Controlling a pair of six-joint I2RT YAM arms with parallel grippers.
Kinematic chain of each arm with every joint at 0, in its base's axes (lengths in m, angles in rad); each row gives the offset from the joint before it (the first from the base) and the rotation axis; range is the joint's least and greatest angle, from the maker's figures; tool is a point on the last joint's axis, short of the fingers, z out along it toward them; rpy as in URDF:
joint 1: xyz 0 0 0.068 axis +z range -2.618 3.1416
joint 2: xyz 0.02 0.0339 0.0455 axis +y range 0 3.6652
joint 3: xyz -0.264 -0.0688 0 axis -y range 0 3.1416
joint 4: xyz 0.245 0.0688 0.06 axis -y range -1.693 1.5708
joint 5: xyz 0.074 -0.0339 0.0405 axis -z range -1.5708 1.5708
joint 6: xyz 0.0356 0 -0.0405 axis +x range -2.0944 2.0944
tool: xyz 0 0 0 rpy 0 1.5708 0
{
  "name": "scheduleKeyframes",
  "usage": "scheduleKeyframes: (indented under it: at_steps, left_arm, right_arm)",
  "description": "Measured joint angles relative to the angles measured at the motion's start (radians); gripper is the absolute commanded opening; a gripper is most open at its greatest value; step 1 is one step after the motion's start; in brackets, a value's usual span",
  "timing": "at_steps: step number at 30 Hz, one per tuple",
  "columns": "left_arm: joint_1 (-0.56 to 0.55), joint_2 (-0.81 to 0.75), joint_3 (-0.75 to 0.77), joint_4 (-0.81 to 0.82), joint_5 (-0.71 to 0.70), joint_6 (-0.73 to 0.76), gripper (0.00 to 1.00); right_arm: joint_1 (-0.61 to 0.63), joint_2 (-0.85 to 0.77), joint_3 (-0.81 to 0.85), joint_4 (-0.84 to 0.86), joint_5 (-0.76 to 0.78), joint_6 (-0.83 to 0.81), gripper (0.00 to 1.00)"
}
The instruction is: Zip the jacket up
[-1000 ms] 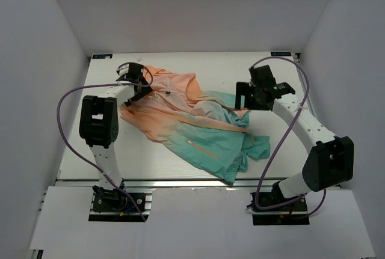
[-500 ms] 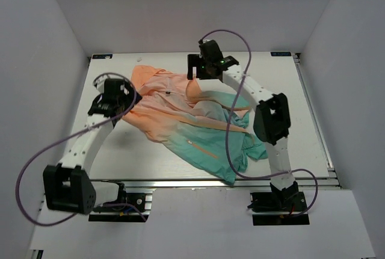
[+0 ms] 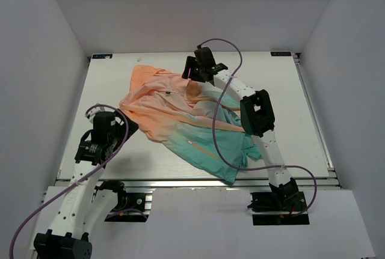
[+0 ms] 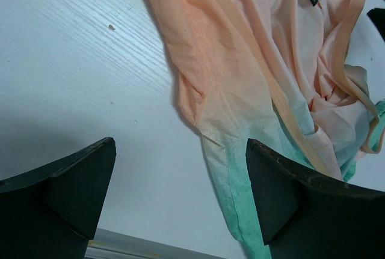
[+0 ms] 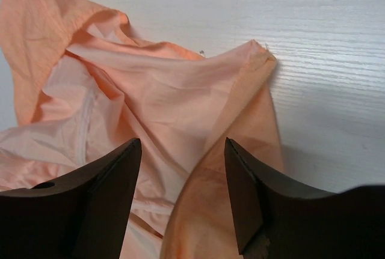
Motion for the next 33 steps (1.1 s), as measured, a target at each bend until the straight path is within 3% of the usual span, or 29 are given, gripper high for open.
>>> scheduleKeyframes:
  at_steps: [9,12,14,21,26,29,30,31,33]
  left_arm:
    - [0.0,0.018,0.0,-0.072,-0.006,-0.002,0.98]
    - [0.0,0.013,0.0,-0.084,-0.008,-0.002,0.98]
    - [0.0,0.009,0.0,-0.088,-0.008,-0.002,0.98]
    - [0.0,0.004,0.0,-0.088,-0.007,-0.002,0.98]
    - [0.0,0.018,0.0,-0.08,-0.005,-0.001,0.98]
    - [0.0,0.042,0.0,-0.071,0.001,0.002,0.98]
    - [0.0,0.05,0.0,-0.067,0.002,0.003,0.98]
    - [0.0,0.056,0.0,-0.063,0.002,0.004,0.98]
    - [0.0,0.064,-0.001,-0.057,0.002,0.007,0.98]
  right_arm:
    - [0.0,0.068,0.042,0.022,0.001,0.071,0.61]
    - [0.0,0.071,0.036,0.008,0.001,0.087,0.5]
    - [0.0,0.071,0.036,0.006,0.002,0.091,0.49]
    - [0.001,0.06,0.003,-0.007,0.044,0.089,0.66]
    - [0.006,0.027,-0.06,-0.006,0.056,0.086,0.65]
    - [0.009,0.026,-0.062,-0.006,0.052,0.087,0.52]
    - [0.01,0.026,-0.06,-0.007,0.053,0.087,0.32]
    - [0.012,0.027,-0.058,-0.008,0.052,0.079,0.17]
    - [0.019,0.035,-0.037,-0.003,0.057,0.082,0.0]
